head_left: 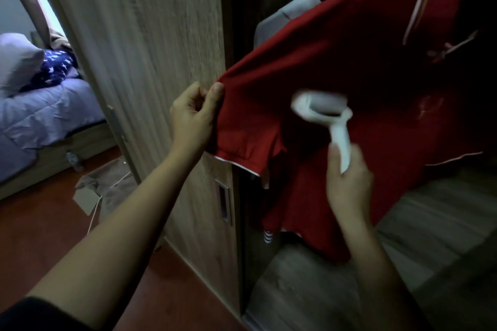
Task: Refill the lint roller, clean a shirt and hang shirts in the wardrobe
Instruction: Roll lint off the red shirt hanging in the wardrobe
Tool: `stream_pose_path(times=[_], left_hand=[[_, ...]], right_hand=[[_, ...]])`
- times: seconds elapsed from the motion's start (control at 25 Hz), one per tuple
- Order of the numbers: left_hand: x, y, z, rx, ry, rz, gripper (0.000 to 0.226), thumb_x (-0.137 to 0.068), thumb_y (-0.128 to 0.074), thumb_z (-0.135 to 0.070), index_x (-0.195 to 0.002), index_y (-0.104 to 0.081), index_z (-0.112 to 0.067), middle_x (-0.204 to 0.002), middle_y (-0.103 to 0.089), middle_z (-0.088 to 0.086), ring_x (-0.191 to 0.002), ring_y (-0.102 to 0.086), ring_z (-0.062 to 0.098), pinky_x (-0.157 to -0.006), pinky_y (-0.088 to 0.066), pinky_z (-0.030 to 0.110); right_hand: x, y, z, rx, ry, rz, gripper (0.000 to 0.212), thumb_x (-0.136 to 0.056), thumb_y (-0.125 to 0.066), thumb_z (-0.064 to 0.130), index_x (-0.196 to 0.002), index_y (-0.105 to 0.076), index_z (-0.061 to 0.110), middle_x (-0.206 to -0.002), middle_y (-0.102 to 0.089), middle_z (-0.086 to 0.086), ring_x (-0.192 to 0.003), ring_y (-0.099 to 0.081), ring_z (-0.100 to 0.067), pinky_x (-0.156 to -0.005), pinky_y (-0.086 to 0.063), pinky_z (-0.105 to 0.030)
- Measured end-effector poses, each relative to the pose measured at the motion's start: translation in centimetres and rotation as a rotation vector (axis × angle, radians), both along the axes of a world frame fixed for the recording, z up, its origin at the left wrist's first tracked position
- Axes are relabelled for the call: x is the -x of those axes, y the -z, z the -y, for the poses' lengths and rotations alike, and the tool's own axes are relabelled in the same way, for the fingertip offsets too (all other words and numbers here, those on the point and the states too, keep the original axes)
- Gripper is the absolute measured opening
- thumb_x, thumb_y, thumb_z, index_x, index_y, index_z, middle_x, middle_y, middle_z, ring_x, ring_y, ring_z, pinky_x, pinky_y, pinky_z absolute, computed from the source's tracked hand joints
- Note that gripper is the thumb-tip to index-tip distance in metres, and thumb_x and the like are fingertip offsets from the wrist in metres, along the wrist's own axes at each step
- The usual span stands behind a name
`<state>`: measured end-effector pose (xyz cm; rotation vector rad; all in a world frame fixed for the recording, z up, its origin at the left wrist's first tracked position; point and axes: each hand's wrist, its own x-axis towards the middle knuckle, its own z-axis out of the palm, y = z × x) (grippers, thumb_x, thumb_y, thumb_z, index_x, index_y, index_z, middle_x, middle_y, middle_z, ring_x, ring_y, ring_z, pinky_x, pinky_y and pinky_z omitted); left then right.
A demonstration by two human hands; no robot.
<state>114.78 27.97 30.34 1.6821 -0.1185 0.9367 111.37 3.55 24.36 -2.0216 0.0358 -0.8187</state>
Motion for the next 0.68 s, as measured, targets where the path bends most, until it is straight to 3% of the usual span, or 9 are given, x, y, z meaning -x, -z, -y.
stream_pose_path(times=[0.08,0.12,0.2,0.32,0.44,0.68], left_hand=[[0.1,0.0,-0.1,0.002,0.013,-0.001,0.041,-0.081,-0.057,-0.051,-0.057,-0.039,-0.023,-0.058,-0.039,0.009,-0.056,-0.034,0.018,-0.053,-0.029,0.035],[0.1,-0.1,-0.1,0.003,0.018,-0.001,0.041,-0.081,-0.057,-0.052,-0.058,-0.039,-0.023,-0.058,-0.039,0.009,-0.057,-0.034,0.019,-0.053,-0.030,0.036],[0.1,-0.1,0.0,-0.001,0.014,-0.005,0.042,-0.080,-0.057,-0.052,-0.058,-0.039,-0.021,-0.058,-0.038,0.009,-0.057,-0.033,0.018,-0.053,-0.029,0.036],[0.2,-0.1,0.0,0.004,0.023,-0.004,0.044,-0.080,-0.058,-0.052,-0.058,-0.039,-0.018,-0.057,-0.038,0.008,-0.057,-0.032,0.017,-0.052,-0.029,0.037],[0.2,-0.2,-0.2,-0.003,0.025,-0.006,0.050,-0.080,-0.058,-0.051,-0.060,-0.043,-0.008,-0.057,-0.037,0.009,-0.057,-0.031,0.017,-0.053,-0.028,0.035],[0.5,-0.5,0.1,0.024,0.045,-0.026,0.041,-0.079,-0.058,-0.052,-0.058,-0.040,-0.021,-0.060,-0.040,0.009,-0.058,-0.033,0.018,-0.054,-0.029,0.035]], right_hand=[[0.7,-4.8,-0.1,-0.033,-0.026,0.137,0.024,-0.095,-0.044,0.035,-0.094,-0.053,0.013,-0.061,-0.051,0.006,-0.049,-0.047,-0.006,-0.044,-0.030,-0.023],[1.1,-6.0,-0.4,-0.047,-0.053,0.177,0.022,-0.094,-0.044,0.037,-0.094,-0.052,0.016,-0.060,-0.050,0.009,-0.048,-0.048,-0.004,-0.042,-0.032,-0.018],[1.7,-5.9,-1.9,-0.036,-0.077,0.193,0.022,-0.093,-0.046,0.036,-0.092,-0.052,0.015,-0.061,-0.054,0.006,-0.048,-0.050,-0.006,-0.043,-0.030,-0.021],[3.6,-0.4,-5.0,0.035,-0.133,0.028,0.023,-0.091,-0.050,0.035,-0.087,-0.052,0.013,-0.064,-0.063,-0.012,-0.056,-0.060,-0.032,-0.047,-0.025,-0.028],[5.9,3.5,-6.5,0.013,-0.268,-0.152,0.021,-0.091,-0.046,0.040,-0.085,-0.049,0.021,-0.055,-0.056,0.004,-0.050,-0.058,-0.018,-0.049,-0.031,-0.026],[0.8,-5.0,-2.5,0.053,-0.032,0.246,0.032,-0.092,-0.045,0.037,-0.091,-0.052,0.005,-0.073,-0.064,-0.024,-0.065,-0.060,-0.043,-0.051,-0.023,-0.032]])
